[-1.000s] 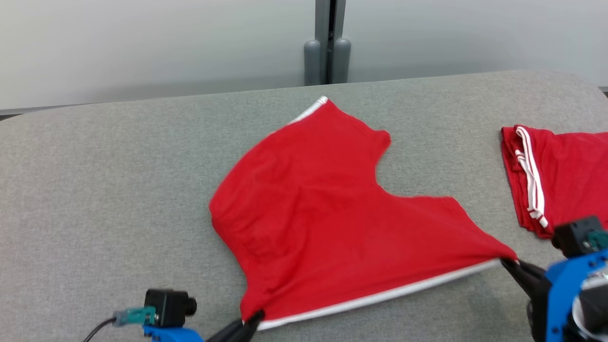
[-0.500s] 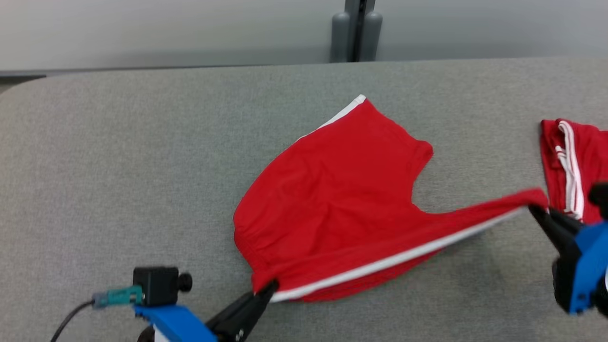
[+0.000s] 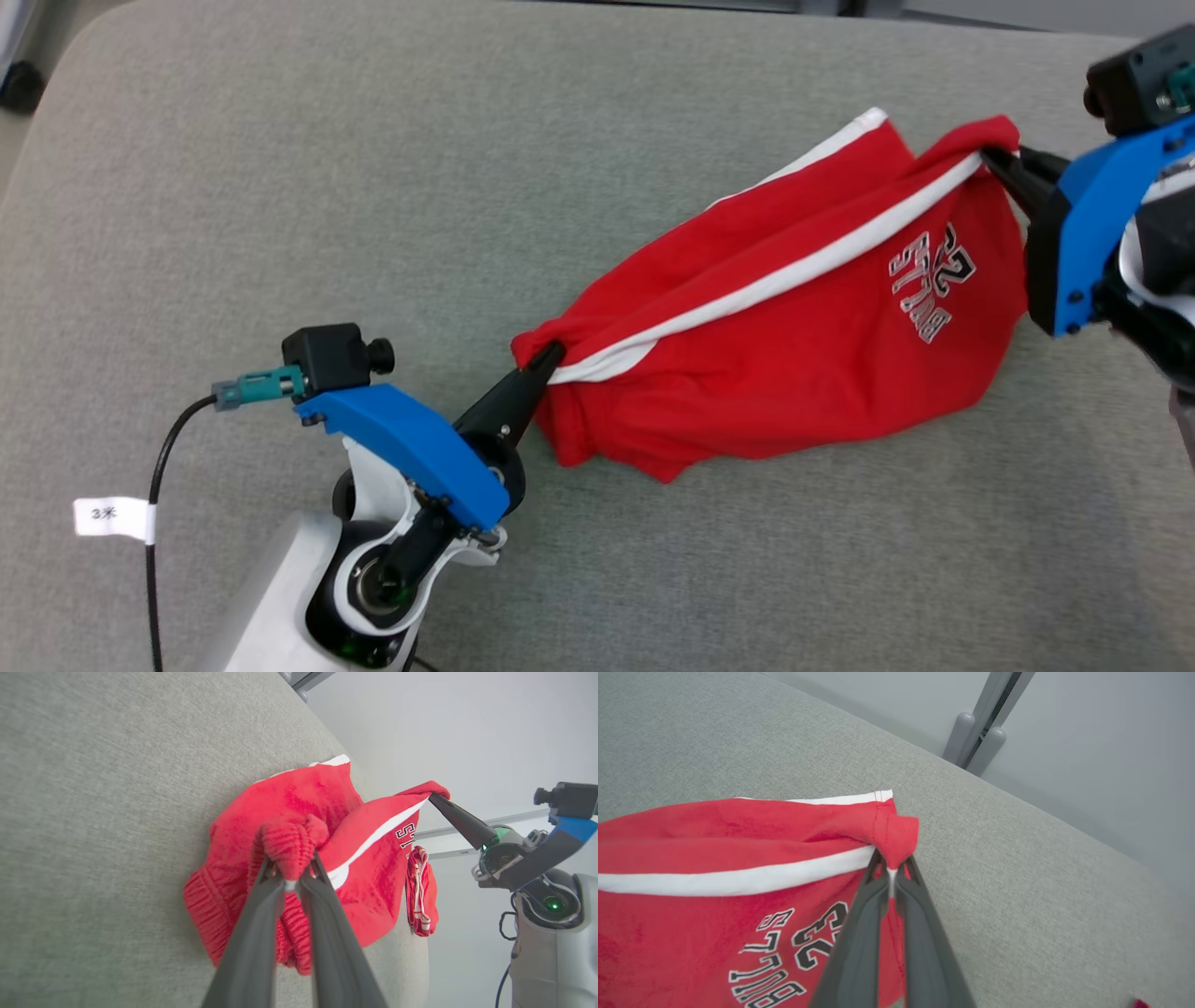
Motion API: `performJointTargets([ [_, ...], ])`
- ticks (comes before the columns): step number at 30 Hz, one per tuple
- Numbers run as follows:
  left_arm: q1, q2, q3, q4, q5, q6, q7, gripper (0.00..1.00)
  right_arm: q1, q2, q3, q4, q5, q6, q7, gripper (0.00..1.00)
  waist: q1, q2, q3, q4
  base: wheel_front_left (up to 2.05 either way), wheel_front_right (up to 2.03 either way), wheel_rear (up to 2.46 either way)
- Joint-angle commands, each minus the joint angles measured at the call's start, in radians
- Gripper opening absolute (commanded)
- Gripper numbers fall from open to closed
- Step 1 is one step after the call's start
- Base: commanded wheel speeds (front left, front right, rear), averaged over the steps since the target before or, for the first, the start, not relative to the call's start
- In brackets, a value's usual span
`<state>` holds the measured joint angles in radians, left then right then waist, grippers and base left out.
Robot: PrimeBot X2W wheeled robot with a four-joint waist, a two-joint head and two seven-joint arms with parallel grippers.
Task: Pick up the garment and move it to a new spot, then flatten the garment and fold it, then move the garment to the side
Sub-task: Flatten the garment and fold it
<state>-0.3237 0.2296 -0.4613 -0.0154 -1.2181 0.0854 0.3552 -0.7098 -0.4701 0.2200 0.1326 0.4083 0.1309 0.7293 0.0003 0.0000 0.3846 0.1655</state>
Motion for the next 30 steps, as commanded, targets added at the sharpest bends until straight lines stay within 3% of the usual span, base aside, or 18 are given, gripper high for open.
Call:
performJointTargets([
  [1, -0.025, -0.009, 0.007, 0.02, -0.006, -0.011, -0.007, 0.0, -0.032, 0.001, 0.011, 0.026, 0.004, 0.0, -0.013, 0.0, -0.0003, 0.0, 0.037, 0.04, 0.0, 0.0, 0.0],
  [11, -0.086, -0.077, 0.01, 0.174, -0.014, -0.061, -0.057, 0.0, -0.182, 0.013, 0.097, 0.261, 0.018, 0.0, -0.12, 0.0, -0.0003, 0.0, 0.06, 0.073, 0.0, 0.0, 0.0],
  [12, -0.089, -0.079, 0.008, 0.183, -0.012, -0.067, -0.057, 0.0, -0.187, 0.018, 0.101, 0.278, 0.023, 0.0, -0.133, 0.92, -0.0003, 0.0, 0.06, 0.074, 0.0, 0.0, 0.0],
  [13, -0.093, -0.08, 0.008, 0.191, -0.011, -0.07, -0.059, 0.13, -0.194, 0.02, 0.103, 0.292, 0.028, 0.0, -0.151, 1.0, -0.0003, 0.0, 0.061, 0.075, 0.0, 0.0, 0.0],
  [14, -0.093, -0.081, 0.008, 0.196, -0.009, -0.076, -0.063, 0.72, -0.2, 0.022, 0.108, 0.302, 0.031, 0.0, -0.168, 1.0, -0.0003, 0.0, 0.061, 0.074, 0.0, 0.0, 0.0],
  [16, -0.09, -0.083, 0.011, 0.207, -0.005, -0.079, -0.075, 1.0, -0.202, 0.026, 0.117, 0.326, 0.04, 0.0, -0.202, 1.0, -0.0003, 0.0, 0.056, 0.073, 0.0, 0.0, 0.0],
  [22, -0.056, -0.049, 0.015, 0.207, 0.055, -0.105, -0.151, 1.0, -0.172, 0.018, 0.135, 0.357, 0.096, 0.0, -0.287, 1.0, -0.0003, 0.0, 0.009, 0.063, 0.0, 0.0, 0.0],
  [30, -0.031, 0.006, 0.005, 0.267, 0.328, -0.103, -0.468, 1.0, -0.068, -0.036, 0.127, 0.349, 0.145, 0.0, -0.361, 1.0, -0.0003, 0.0, -0.061, 0.061, 0.0, 0.0, 0.0],
])
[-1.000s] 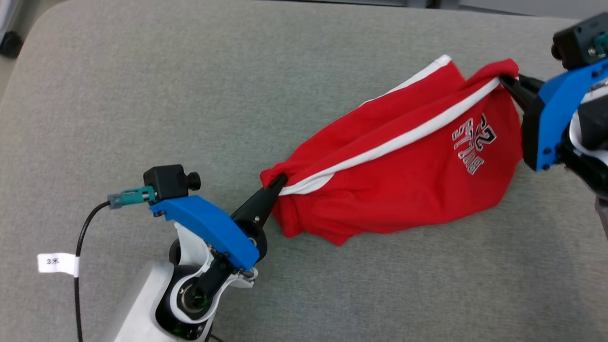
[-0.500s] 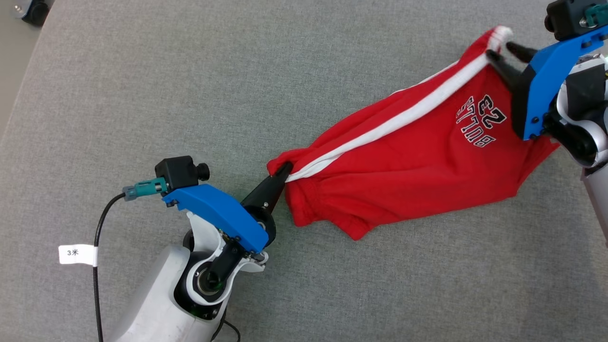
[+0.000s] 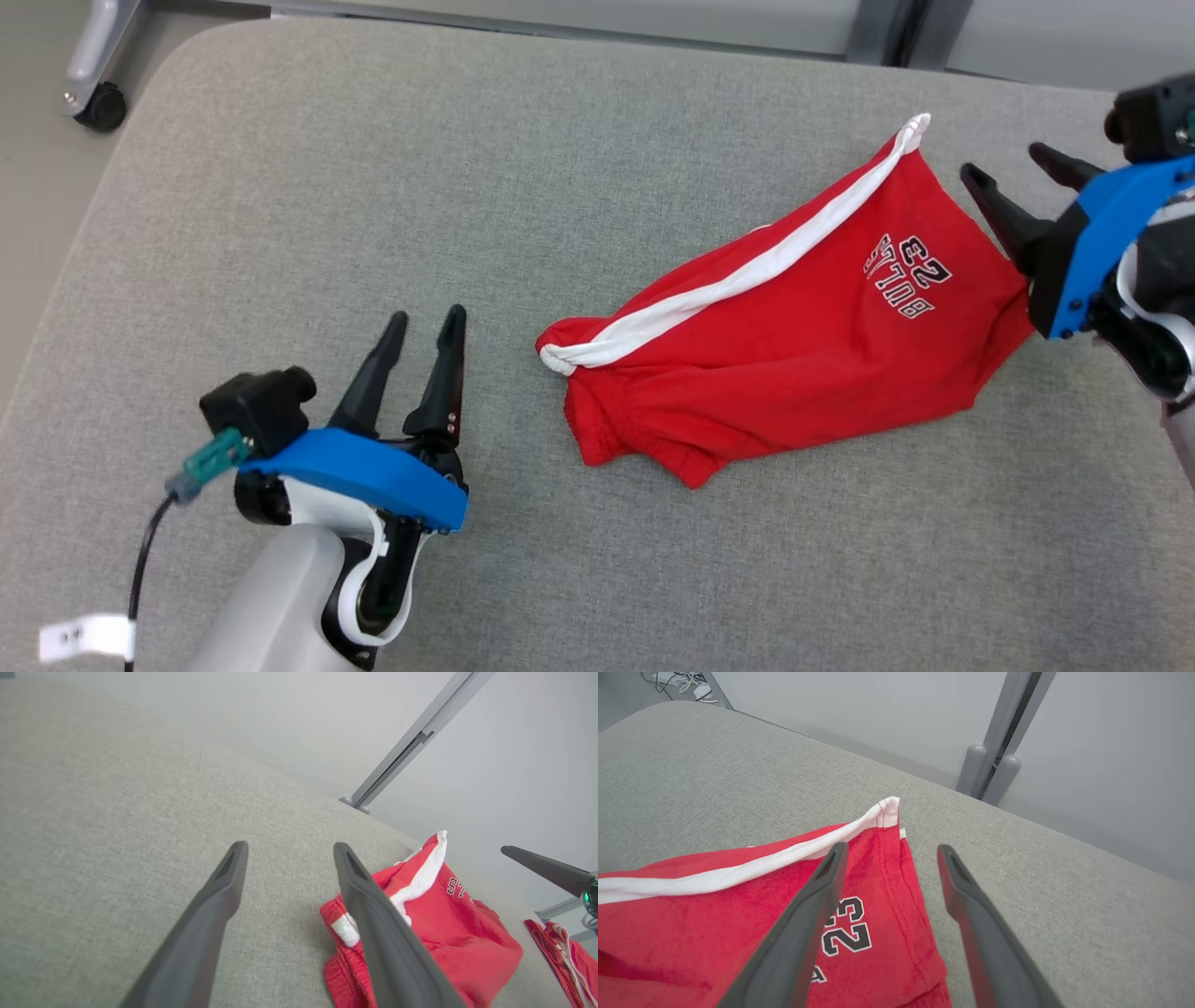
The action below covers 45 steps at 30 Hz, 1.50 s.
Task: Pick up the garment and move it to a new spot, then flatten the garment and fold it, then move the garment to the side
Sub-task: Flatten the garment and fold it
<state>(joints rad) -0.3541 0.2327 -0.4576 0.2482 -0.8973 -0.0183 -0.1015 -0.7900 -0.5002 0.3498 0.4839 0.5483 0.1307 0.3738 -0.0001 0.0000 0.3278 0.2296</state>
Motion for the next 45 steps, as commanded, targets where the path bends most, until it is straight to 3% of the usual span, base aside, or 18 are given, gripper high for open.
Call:
performJointTargets([
  [1, -0.007, 0.003, -0.004, 0.021, 0.049, 0.007, -0.06, 1.0, 0.029, -0.01, -0.012, -0.001, 0.009, 0.0, -0.019, 1.0, 0.0001, 0.0, -0.008, 0.0, 0.0, 0.0, 0.0],
  [4, -0.035, -0.001, -0.016, 0.08, 0.16, 0.028, -0.144, 1.0, 0.072, -0.009, -0.033, -0.003, 0.012, 0.0, -0.043, 1.0, 0.0001, 0.0, -0.01, 0.007, 0.0, 0.0, 0.0],
  [8, -0.065, -0.033, 0.028, 0.104, 0.297, 0.038, -0.164, 1.0, 0.097, -0.015, -0.049, -0.001, -0.013, 0.0, -0.064, 1.0, 0.0001, 0.0, 0.007, 0.019, 0.0, 0.0, 0.0],
  [13, -0.014, -0.094, 0.118, 0.05, 0.479, -0.012, -0.164, 1.0, 0.062, 0.017, -0.082, 0.06, -0.039, 0.0, -0.079, 1.0, 0.0001, 0.0, 0.05, 0.034, 0.0, 0.0, 0.0],
  [20, 0.012, -0.14, 0.178, 0.036, 0.589, -0.078, -0.164, 1.0, 0.007, 0.068, -0.118, 0.206, -0.071, 0.0, -0.022, 1.0, 0.0001, 0.0, 0.081, 0.068, 0.0, 0.0, 0.0],
  [25, 0.024, -0.159, 0.196, 0.036, 0.617, -0.096, -0.164, 1.0, 0.039, 0.093, -0.091, 0.248, -0.07, 0.0, 0.036, 1.0, 0.0001, 0.0, 0.066, 0.074, 0.0, 0.0, 0.0],
  [26, 0.028, -0.16, 0.2, 0.036, 0.619, -0.098, -0.164, 1.0, 0.045, 0.089, -0.084, 0.248, -0.074, 0.0, 0.044, 0.83, 0.0001, 0.0, 0.062, 0.073, 0.0, 0.0, 0.0],
  [27, 0.032, -0.162, 0.203, 0.038, 0.622, -0.1, -0.164, 1.0, 0.048, 0.085, -0.076, 0.245, -0.079, 0.0, 0.049, 0.37, 0.0001, 0.0, 0.058, 0.071, 0.0, 0.0, 0.0],
  [28, 0.036, -0.164, 0.205, 0.038, 0.625, -0.103, -0.164, 1.0, 0.051, 0.079, -0.069, 0.24, -0.084, 0.0, 0.048, 0.13, 0.0001, 0.0, 0.055, 0.069, 0.0, 0.0, 0.0],
  [29, 0.036, -0.164, 0.205, 0.038, 0.625, -0.103, -0.164, 1.0, 0.051, 0.079, -0.069, 0.24, -0.084, 0.0, 0.048, 0.13, 0.0001, 0.0, 0.055, 0.069, 0.0, 0.0, 0.0],
  [30, 0.039, -0.165, 0.207, 0.039, 0.627, -0.104, -0.164, 1.0, 0.054, 0.074, -0.063, 0.237, -0.087, 0.0, 0.05, 0.0, 0.0001, 0.0, 0.052, 0.067, 0.0, 0.0, 0.0],
  [37, 0.048, -0.166, 0.201, 0.056, 0.641, -0.112, -0.164, 1.0, 0.071, 0.051, -0.099, 0.197, -0.107, 0.0, -0.019, 0.0, 0.0001, 0.0, 0.022, 0.037, 0.0, 0.0, 0.0],
  [45, 0.092, -0.134, 0.195, 0.049, 0.647, -0.114, -0.164, 1.0, 0.234, 0.081, -0.297, 0.106, -0.195, 0.0, -0.102, 0.0, 0.0001, 0.0, -0.065, -0.018, 0.0, 0.0, 0.0],
])
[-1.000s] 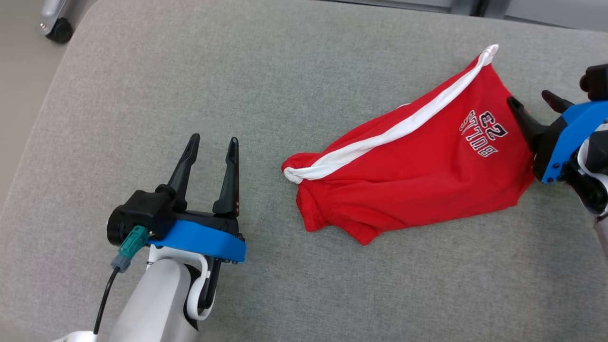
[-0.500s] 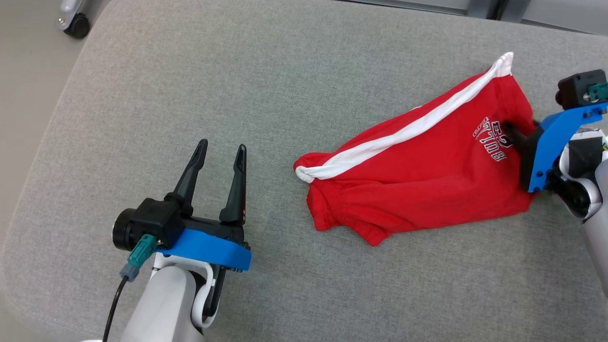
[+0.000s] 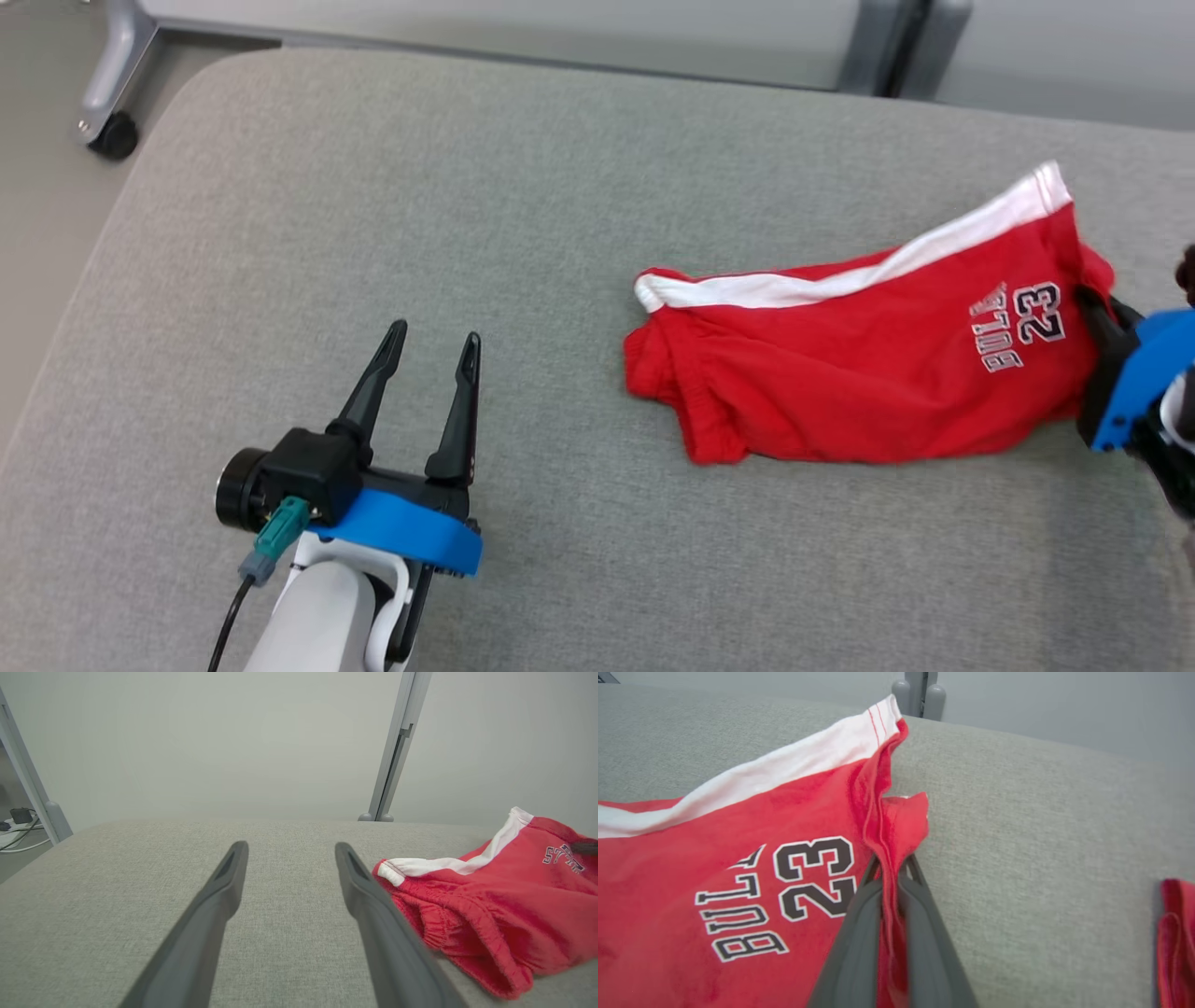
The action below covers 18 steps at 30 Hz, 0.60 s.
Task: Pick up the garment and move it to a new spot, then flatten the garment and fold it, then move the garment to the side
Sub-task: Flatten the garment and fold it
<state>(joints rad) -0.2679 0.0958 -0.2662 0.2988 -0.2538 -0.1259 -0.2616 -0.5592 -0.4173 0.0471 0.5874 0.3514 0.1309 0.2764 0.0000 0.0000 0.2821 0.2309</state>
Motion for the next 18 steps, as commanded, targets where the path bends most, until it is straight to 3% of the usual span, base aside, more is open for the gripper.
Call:
performJointTargets([
  [1, 0.013, 0.009, 0.004, -0.004, 0.002, -0.007, -0.004, 1.0, 0.031, 0.006, -0.026, -0.021, -0.018, 0.0, -0.004, 0.0, 0.0, 0.0, -0.028, -0.026, 0.0, 0.0, 0.0],
  [6, 0.043, 0.024, 0.005, -0.01, -0.005, -0.007, -0.004, 1.0, 0.14, 0.057, -0.179, -0.145, -0.12, 0.0, 0.019, 0.0, 0.0, 0.0, -0.064, -0.056, 0.0, 0.0, 0.0],
  [10, 0.049, 0.03, -0.001, -0.01, -0.009, -0.007, -0.004, 1.0, 0.179, 0.1, -0.229, -0.245, -0.182, 0.0, 0.06, 0.0, 0.0, 0.0, -0.072, -0.066, 0.0, 0.0, 0.0],
  [14, 0.042, 0.03, -0.01, -0.005, -0.014, -0.007, -0.004, 1.0, 0.176, 0.14, -0.202, -0.337, -0.224, 0.0, 0.104, 0.0, 0.0, 0.0, -0.075, -0.067, 0.0, 0.0, 0.0],
  [18, 0.033, 0.034, -0.019, -0.002, -0.017, -0.007, -0.004, 1.0, 0.129, 0.157, -0.102, -0.408, -0.252, 0.0, 0.15, 0.0, 0.0, 0.0, -0.077, -0.063, 0.0, 0.0, 0.0],
])
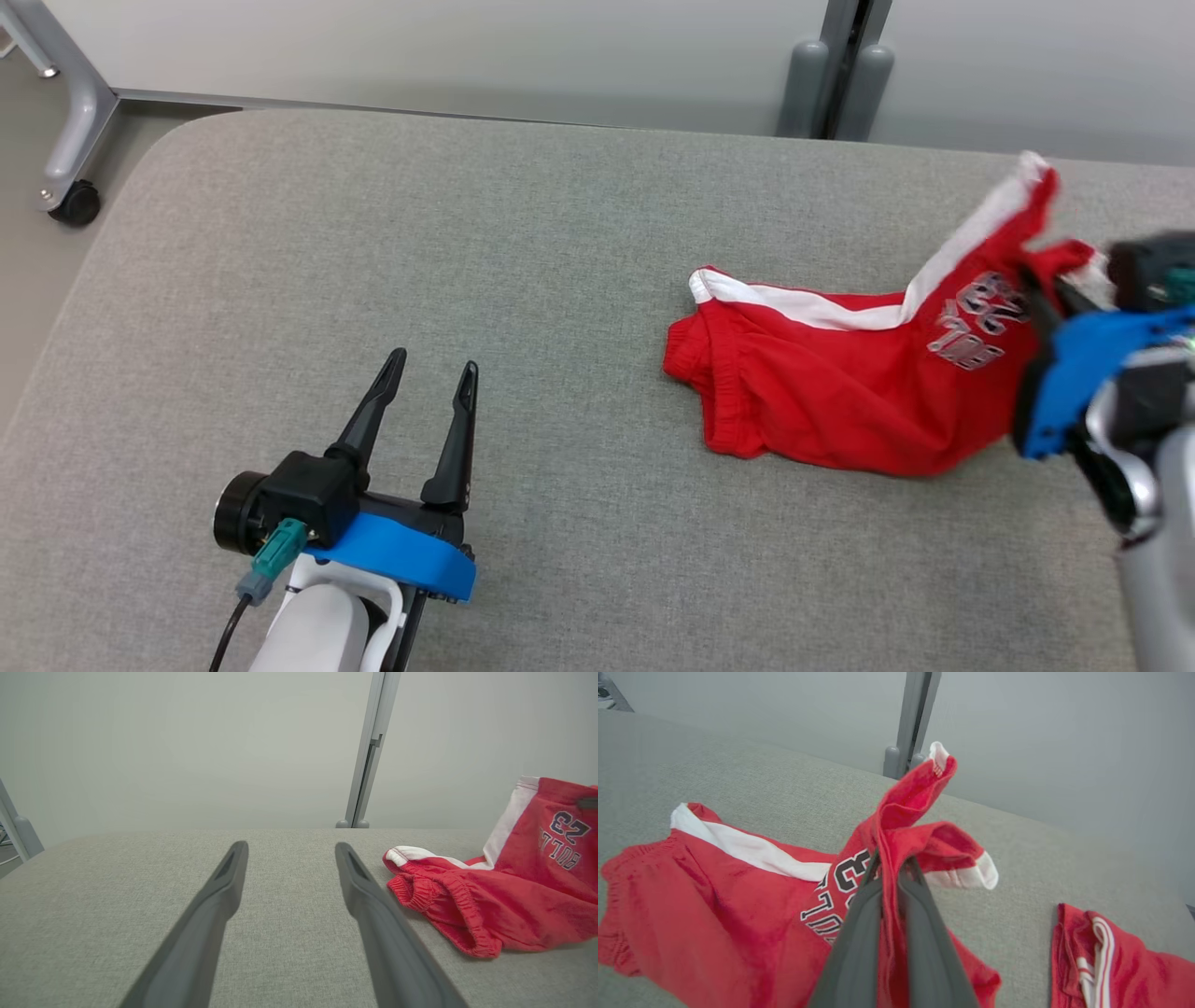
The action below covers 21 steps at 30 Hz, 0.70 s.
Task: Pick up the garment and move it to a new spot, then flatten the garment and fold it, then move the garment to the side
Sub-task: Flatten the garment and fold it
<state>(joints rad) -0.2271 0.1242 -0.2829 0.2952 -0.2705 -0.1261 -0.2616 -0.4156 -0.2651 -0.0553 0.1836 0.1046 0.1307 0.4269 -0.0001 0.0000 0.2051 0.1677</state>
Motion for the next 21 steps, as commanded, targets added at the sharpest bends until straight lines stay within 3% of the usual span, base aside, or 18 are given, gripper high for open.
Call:
performJointTargets([
  [1, -0.01, 0.007, -0.003, 0.002, -0.001, -0.007, -0.004, 1.0, -0.028, 0.009, 0.031, -0.011, -0.007, 0.0, 0.01, 0.0, 0.0001, 0.0, -0.001, 0.003, 0.0, 0.0, 0.0],
  [8, -0.023, -0.001, -0.021, 0.007, -0.01, -0.007, -0.004, 1.0, -0.139, 0.076, 0.273, 0.091, 0.024, 0.0, 0.071, 0.0, 0.0001, 0.0, 0.001, 0.033, 0.0, 0.0, 0.0],
  [15, -0.027, -0.013, -0.033, 0.01, -0.02, -0.004, -0.004, 1.0, -0.192, 0.156, 0.368, 0.27, 0.046, 0.0, 0.06, 0.0, 0.0001, 0.0, 0.009, 0.079, 0.0, 0.0, 0.0],
  [17, -0.023, -0.014, -0.03, 0.011, -0.021, -0.004, -0.004, 1.0, -0.207, 0.168, 0.378, 0.294, 0.074, 0.0, 0.033, 1.0, 0.0001, 0.0, 0.01, 0.085, 0.0, 0.0, 0.0],
  [21, -0.011, -0.011, -0.021, 0.014, -0.021, -0.004, -0.004, 1.0, -0.219, 0.186, 0.402, 0.296, 0.17, 0.0, -0.005, 1.0, 0.0001, 0.0, 0.003, 0.084, 0.0, 0.0, 0.0],
])
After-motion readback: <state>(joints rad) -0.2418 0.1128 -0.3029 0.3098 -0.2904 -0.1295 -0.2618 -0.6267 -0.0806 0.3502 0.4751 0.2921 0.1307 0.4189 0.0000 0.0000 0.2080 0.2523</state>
